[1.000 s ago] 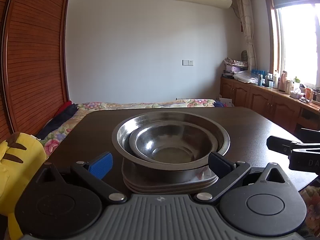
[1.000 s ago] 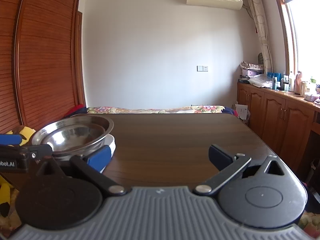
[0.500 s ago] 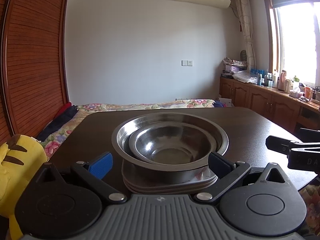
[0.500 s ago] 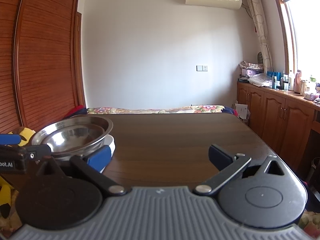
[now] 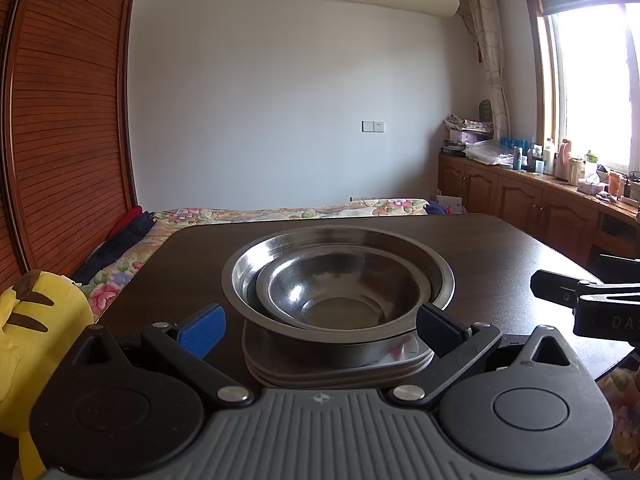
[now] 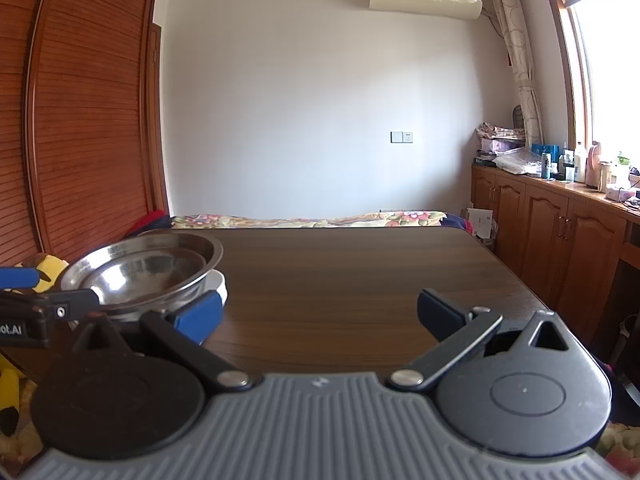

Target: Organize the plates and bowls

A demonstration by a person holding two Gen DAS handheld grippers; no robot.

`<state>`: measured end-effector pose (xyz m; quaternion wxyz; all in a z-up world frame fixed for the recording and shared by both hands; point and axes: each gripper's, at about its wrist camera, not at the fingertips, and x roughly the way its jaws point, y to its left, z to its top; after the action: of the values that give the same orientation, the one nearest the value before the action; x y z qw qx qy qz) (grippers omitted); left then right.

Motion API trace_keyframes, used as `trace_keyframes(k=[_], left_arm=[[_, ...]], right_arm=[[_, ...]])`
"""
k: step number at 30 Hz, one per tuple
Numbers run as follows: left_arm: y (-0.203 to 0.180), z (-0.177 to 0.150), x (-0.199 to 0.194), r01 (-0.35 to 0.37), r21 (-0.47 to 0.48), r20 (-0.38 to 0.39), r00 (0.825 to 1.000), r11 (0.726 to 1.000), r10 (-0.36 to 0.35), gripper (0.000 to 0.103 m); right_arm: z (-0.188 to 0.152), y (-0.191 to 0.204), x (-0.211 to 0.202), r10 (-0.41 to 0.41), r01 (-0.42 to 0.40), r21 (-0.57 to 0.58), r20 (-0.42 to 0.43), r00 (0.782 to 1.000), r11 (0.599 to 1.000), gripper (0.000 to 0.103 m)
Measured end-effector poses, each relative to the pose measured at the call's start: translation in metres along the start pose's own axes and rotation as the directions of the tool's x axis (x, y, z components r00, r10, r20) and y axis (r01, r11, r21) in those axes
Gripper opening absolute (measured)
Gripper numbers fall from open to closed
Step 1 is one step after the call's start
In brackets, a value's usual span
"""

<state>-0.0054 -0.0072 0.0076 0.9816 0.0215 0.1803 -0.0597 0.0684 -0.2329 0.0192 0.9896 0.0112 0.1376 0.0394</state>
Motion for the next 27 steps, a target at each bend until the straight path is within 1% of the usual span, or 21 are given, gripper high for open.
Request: trace_keyframes(k=[27], left_arm=[[-0.0003,0.0001,0.0001,-0.001,0.003,-0.001,1.0,1.0,0.001,0.103]], right_arm=[[-0.0003,-0.0007,0.001,-0.005,0.005,0.001,-0.007,1.0,1.0,0.103]])
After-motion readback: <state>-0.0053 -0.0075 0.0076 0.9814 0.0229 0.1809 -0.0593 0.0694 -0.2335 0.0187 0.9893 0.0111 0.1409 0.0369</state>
